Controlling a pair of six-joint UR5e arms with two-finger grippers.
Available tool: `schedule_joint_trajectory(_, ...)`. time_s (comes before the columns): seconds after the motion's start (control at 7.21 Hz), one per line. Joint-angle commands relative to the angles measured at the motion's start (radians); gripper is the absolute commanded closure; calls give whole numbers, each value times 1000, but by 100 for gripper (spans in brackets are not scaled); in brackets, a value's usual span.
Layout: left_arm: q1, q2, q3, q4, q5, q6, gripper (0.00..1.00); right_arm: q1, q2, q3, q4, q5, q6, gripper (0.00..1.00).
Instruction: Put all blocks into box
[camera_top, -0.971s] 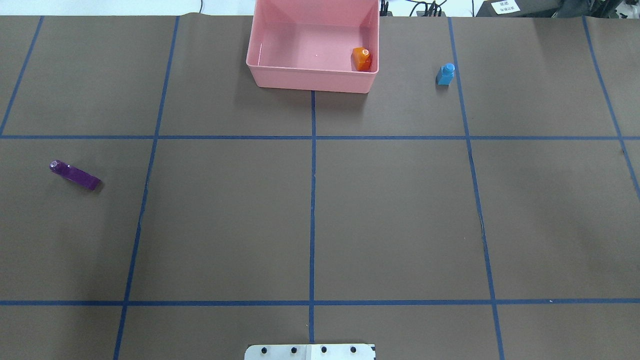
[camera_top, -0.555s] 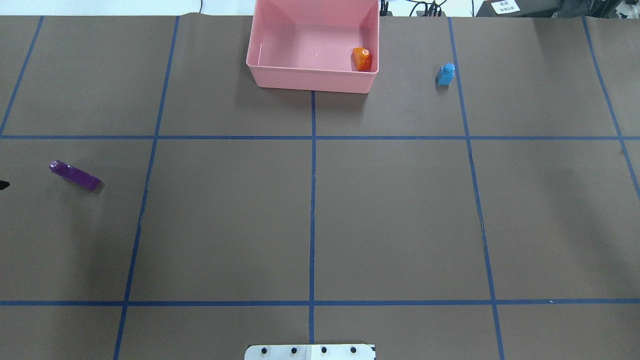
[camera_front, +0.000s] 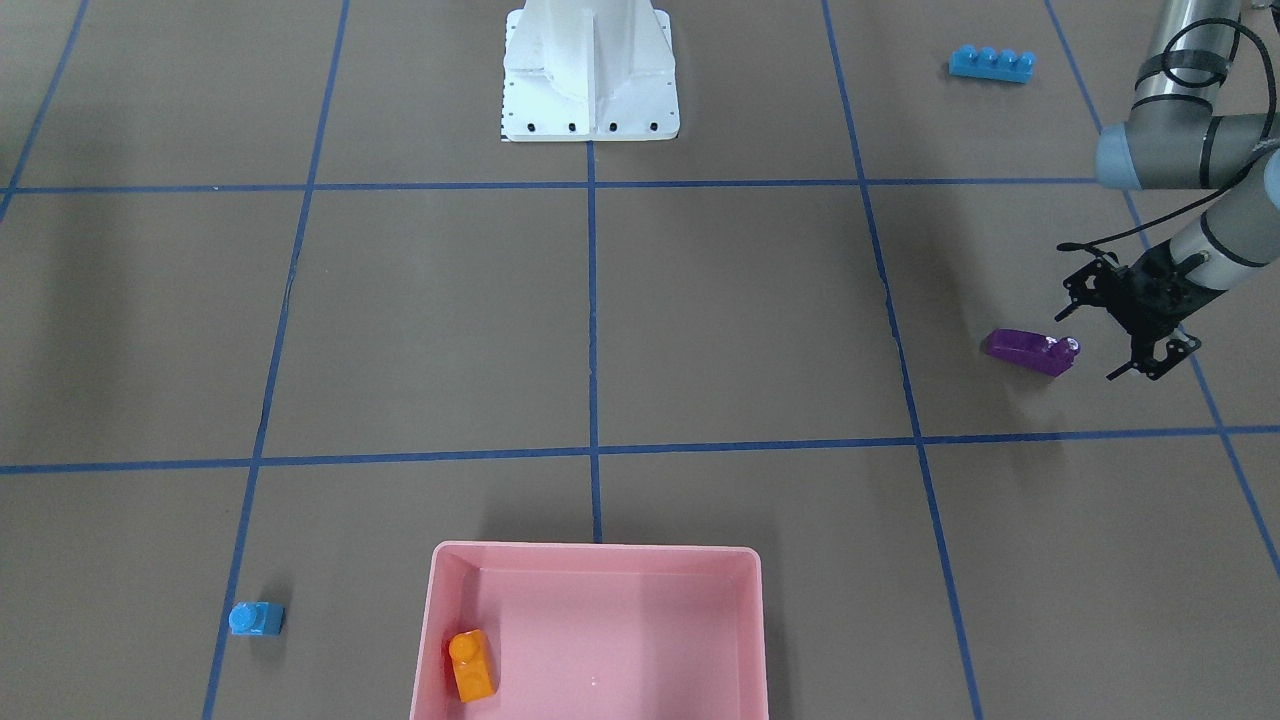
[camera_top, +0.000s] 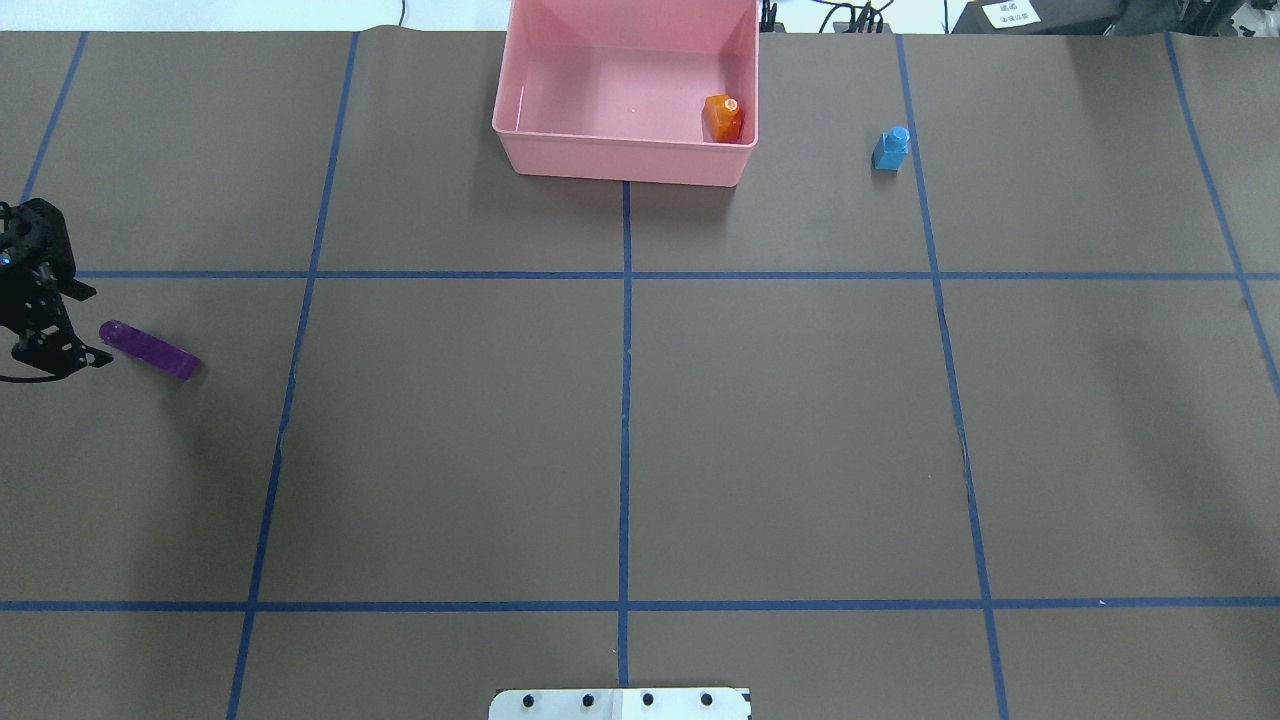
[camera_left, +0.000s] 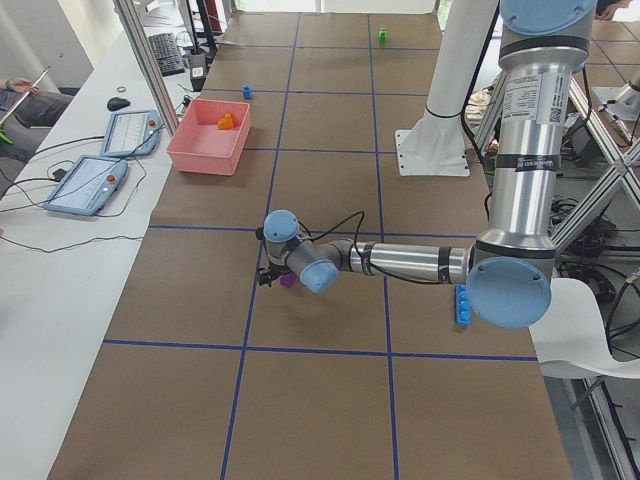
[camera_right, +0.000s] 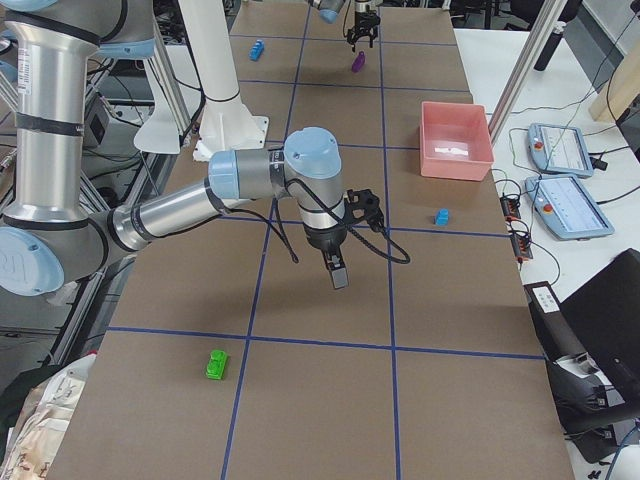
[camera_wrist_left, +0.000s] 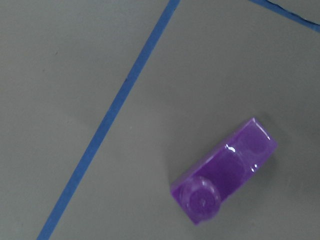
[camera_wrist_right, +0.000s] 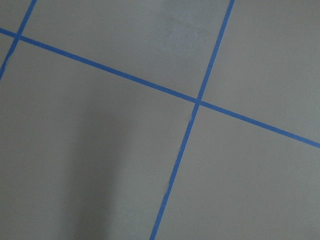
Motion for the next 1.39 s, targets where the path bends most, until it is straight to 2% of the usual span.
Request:
schedule_joint_trajectory(0.0, 36, -7, 2, -1, 0, -1, 0, 1, 4, -3, 1, 7, 1, 0)
schedule_joint_trajectory(0.14, 36, -7, 4, -1, 0, -1, 0, 1, 7, -6, 1, 7, 4, 0)
schedule_joint_trajectory(0.28, 40, -7, 4, -1, 0, -1, 5, 1, 8, -6, 1, 7, 5, 0)
schedule_joint_trajectory(0.42, 42, -7, 4, -1, 2, -2, 22, 1, 10, -8, 1, 7, 5, 0)
schedule_joint_trajectory(0.55, 42, -6, 4, 1, 2, -2, 27, 1, 10, -8, 2, 7, 5, 0)
schedule_joint_trajectory(0.97, 44, -3, 5, 1, 2, -2, 27, 1, 10, -9, 4, 7, 12, 0)
schedule_joint_trajectory(1.11, 44, 1, 4, -1, 2, -4, 39, 1, 10, -11, 5, 7, 12, 0)
schedule_joint_trajectory(1.25, 44, 8, 1, -5, 2, -8, 62, 1, 10, -11, 5, 7, 12, 0)
